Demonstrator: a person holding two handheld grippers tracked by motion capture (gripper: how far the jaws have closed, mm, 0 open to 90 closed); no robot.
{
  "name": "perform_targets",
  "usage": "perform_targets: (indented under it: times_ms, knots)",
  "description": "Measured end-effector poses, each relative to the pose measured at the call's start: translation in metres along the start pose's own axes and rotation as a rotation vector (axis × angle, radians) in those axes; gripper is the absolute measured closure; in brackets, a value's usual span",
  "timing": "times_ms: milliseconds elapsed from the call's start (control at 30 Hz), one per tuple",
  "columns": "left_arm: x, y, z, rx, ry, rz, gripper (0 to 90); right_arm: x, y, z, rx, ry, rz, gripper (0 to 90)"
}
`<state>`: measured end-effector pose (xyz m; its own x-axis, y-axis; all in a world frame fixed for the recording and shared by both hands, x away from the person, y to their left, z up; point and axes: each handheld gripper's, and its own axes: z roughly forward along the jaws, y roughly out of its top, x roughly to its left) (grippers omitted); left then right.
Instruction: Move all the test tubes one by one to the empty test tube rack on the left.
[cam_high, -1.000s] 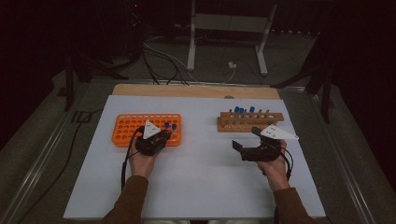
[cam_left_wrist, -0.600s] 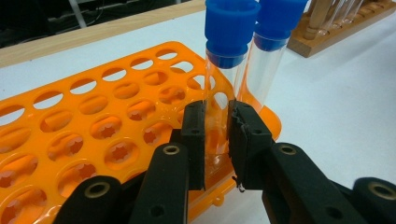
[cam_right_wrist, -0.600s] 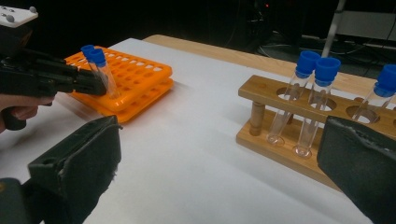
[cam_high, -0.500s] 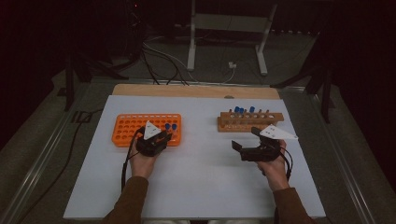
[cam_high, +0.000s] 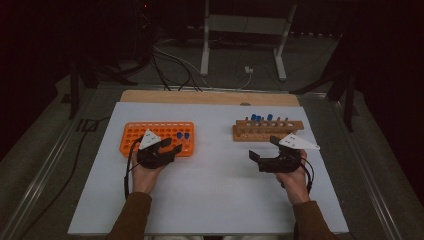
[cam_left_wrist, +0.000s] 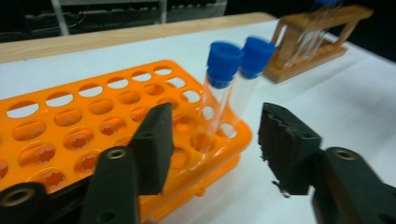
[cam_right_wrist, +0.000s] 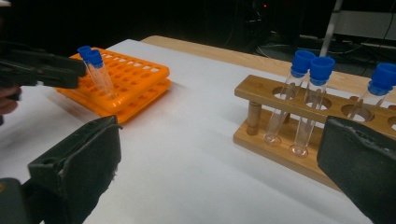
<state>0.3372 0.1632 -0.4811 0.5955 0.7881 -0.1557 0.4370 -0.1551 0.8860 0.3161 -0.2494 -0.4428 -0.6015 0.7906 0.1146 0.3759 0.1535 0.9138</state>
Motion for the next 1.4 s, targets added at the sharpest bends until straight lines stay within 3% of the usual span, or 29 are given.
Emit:
perform_targets:
  times_ms: [133, 267, 500, 833, 1133, 1400]
  knots:
    - [-0.003, -0.001, -0.016, -0.025, 0.008, 0.017, 33.4, -0.001, 0.0, 0.0, -0.002, -0.004, 0.001, 0.0]
    - [-0.002, -0.002, -0.029, -0.026, 0.058, 0.035, 19.2, -0.001, 0.0, 0.0, -0.001, -0.007, 0.0, 0.0]
    - [-0.001, -0.007, -0.051, -0.062, 0.099, 0.027, 3.0, -0.003, 0.002, 0.001, -0.002, -0.019, -0.003, 0.0]
    - [0.0, -0.009, -0.068, -0.109, 0.101, 0.028, 0.6, -0.011, 0.01, 0.001, 0.006, -0.073, -0.026, 0.0]
    - [-0.002, -0.012, -0.064, -0.101, 0.127, 0.047, 0.6, -0.025, 0.023, 0.003, -0.005, -0.124, -0.03, 0.0]
    - [-0.003, -0.014, -0.062, -0.102, 0.137, 0.045, 0.6, -0.047, 0.028, 0.012, -0.001, -0.192, 0.009, 0.0]
